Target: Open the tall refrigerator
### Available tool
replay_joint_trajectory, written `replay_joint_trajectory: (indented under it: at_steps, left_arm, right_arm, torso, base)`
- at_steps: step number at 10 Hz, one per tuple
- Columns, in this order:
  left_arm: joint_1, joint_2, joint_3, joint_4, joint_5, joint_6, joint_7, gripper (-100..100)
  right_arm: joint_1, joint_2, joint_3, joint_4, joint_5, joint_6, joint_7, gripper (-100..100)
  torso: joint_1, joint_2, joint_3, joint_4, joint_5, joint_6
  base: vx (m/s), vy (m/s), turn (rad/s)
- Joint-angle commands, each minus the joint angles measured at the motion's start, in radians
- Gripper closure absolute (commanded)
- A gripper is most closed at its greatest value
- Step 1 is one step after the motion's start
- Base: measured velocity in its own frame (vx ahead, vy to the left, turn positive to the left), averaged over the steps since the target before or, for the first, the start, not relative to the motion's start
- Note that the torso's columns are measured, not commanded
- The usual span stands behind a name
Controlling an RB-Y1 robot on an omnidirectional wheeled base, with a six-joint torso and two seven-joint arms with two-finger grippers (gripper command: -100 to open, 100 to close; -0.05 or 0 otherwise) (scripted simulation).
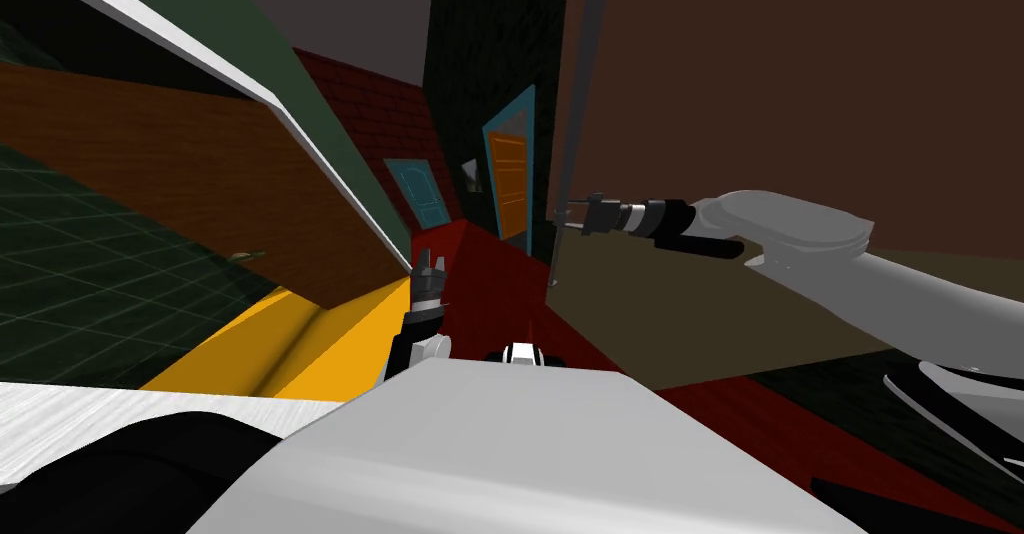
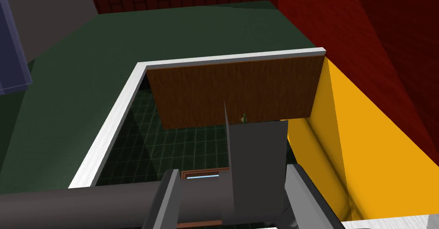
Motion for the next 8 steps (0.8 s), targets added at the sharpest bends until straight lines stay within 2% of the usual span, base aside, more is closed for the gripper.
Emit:
replay_joint_trajectory:
  at_steps: [1,3,8]
  left_arm:
    - [0.000,0.000,0.000,0.000,0.000,0.000,0.000,0]
    - [0.000,0.000,0.000,0.000,0.000,0.000,0.000,0]
    - [0.000,0.000,0.000,0.000,0.000,0.000,0.000,0]
  right_arm:
    - [-0.006,0.012,-0.008,-0.001,-0.019,-0.038,0.015,100]
    - [-0.012,0.023,-0.016,-0.003,-0.039,-0.077,0.030,100]
    - [-0.027,0.052,-0.035,-0.006,-0.087,-0.172,0.067,100]
  torso:
    - [0.000,0.004,0.002,-0.001,0.000,-0.005]
    - [-0.007,0.003,0.002,-0.001,-0.002,0.001]
    - [-0.005,0.003,0.001,0.002,-0.001,-0.001]
  base:
    - [-0.221,-0.109,0.194]
    - [-0.244,-0.074,0.152]
    - [-0.261,-0.064,0.191]
